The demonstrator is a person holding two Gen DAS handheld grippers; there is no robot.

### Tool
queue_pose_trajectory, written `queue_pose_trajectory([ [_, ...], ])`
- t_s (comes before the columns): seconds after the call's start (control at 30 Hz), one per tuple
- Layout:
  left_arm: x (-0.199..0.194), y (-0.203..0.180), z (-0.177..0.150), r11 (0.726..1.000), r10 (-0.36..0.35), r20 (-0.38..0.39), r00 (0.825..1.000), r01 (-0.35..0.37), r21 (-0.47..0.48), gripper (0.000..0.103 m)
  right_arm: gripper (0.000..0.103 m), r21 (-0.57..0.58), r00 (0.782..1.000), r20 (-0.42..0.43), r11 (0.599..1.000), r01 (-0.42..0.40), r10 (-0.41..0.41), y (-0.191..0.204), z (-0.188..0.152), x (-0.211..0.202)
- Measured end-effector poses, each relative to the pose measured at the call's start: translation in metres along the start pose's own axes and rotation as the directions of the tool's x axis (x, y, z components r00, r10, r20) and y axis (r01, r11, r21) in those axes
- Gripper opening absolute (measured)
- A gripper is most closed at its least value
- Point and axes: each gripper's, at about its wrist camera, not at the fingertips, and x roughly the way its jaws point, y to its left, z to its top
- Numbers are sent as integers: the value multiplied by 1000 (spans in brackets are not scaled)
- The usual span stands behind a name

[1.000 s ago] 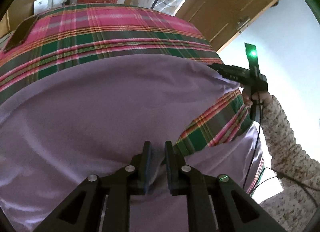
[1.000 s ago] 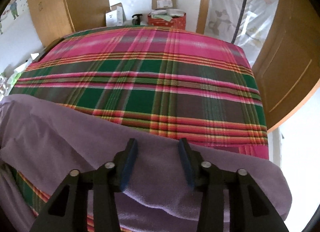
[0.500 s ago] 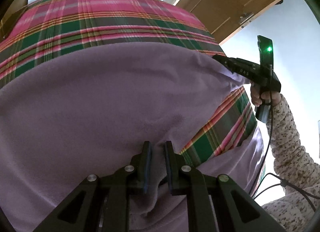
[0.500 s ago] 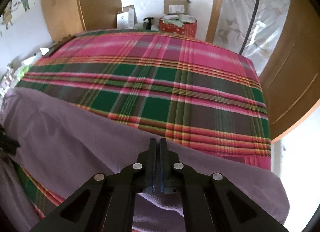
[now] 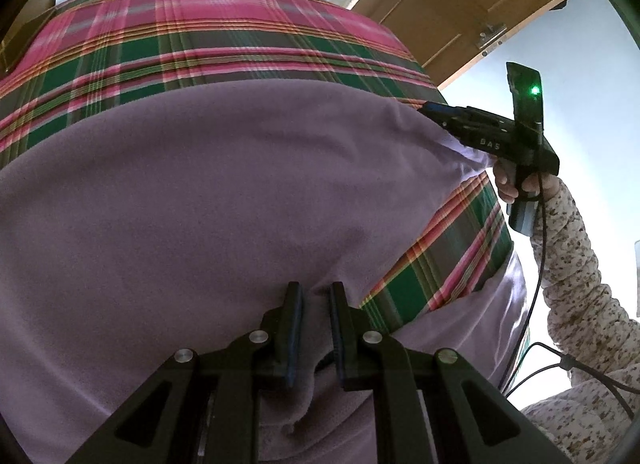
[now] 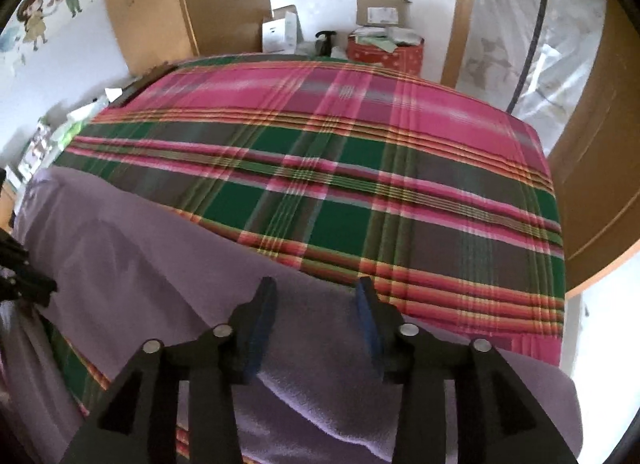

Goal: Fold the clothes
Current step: 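Stretch the garment edge taut with both grippers across the bed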

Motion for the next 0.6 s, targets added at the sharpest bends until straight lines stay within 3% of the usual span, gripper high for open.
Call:
queue_pose_trajectory([
  [0.2, 0, 0, 0, 1000, -2, -1, 1000, 2, 0, 14, 53, -8, 1000, -11, 1000, 5, -5, 1, 0, 7],
  [0.37, 0, -1, 0, 1000, -3, 0, 1000, 3, -1, 14, 51, -30, 1000, -22, 999, 14, -15, 6, -3, 6],
  [0.47, 1, 0, 1, 1000, -5, 1, 1000, 5, -3, 14, 34, -43, 999, -31, 999, 13, -14, 12, -4, 4],
  [0.53, 1, -1, 0, 1000, -4, 1, 1000, 4, -2, 14, 6, -48, 999, -37, 999, -5, 3, 16, -4, 3],
  [0.6, 1, -1, 0, 1000, -4, 2, 1000, 4, -3, 14, 5, -57, 999, -37, 998, 9, -11, 22, -4, 3],
])
